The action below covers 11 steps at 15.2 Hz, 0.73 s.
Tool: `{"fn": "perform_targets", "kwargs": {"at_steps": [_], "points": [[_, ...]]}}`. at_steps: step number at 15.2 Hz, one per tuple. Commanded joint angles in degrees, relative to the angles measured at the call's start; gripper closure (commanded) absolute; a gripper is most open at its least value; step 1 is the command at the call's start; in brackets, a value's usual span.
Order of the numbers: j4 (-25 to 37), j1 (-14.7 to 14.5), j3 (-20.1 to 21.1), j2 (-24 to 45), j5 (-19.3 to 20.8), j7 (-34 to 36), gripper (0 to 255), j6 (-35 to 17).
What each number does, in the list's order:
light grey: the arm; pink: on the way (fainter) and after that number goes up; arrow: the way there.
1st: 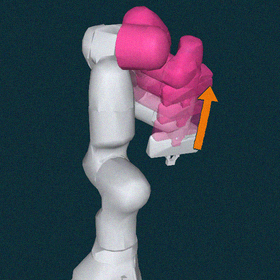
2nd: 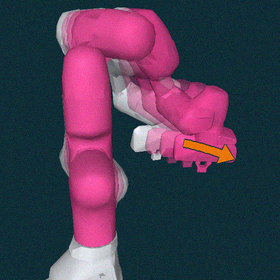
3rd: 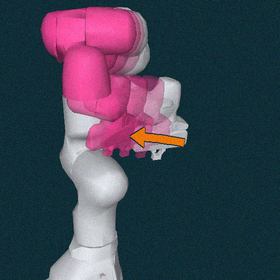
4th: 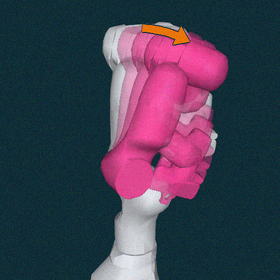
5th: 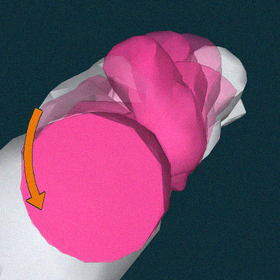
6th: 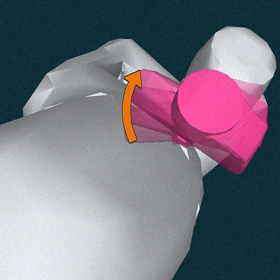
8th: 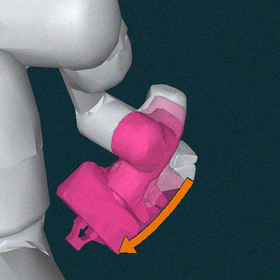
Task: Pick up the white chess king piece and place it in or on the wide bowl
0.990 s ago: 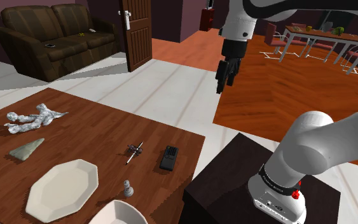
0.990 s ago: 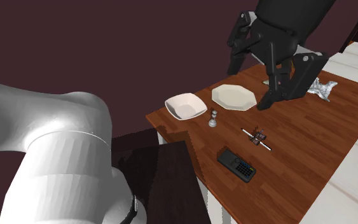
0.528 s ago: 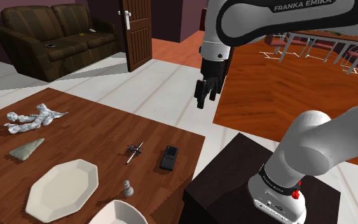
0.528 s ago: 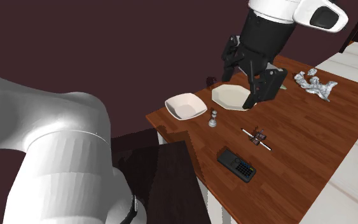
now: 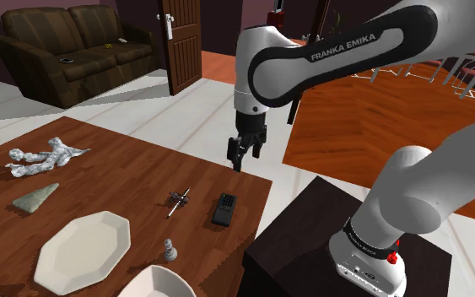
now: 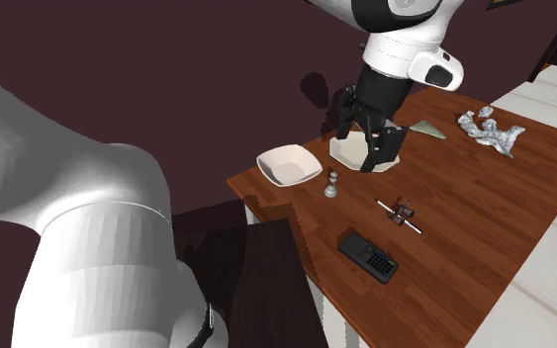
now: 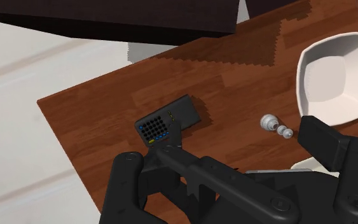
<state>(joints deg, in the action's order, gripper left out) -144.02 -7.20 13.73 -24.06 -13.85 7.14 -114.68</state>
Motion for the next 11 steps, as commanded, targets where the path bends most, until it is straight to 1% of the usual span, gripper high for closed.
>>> {"fn": "perform_targets", "kwargs": {"at_steps": [1,6,11], "points": [[1.16,-0.37,1.76,3.86,-0.05,1.96,0,-2.89],[4.29,-1.28,5.97,14.45,1.36,7.57,0,-10.4],[9.29,-2.54,8.77,26.09,5.73,14.44,0,-16.58]]}}
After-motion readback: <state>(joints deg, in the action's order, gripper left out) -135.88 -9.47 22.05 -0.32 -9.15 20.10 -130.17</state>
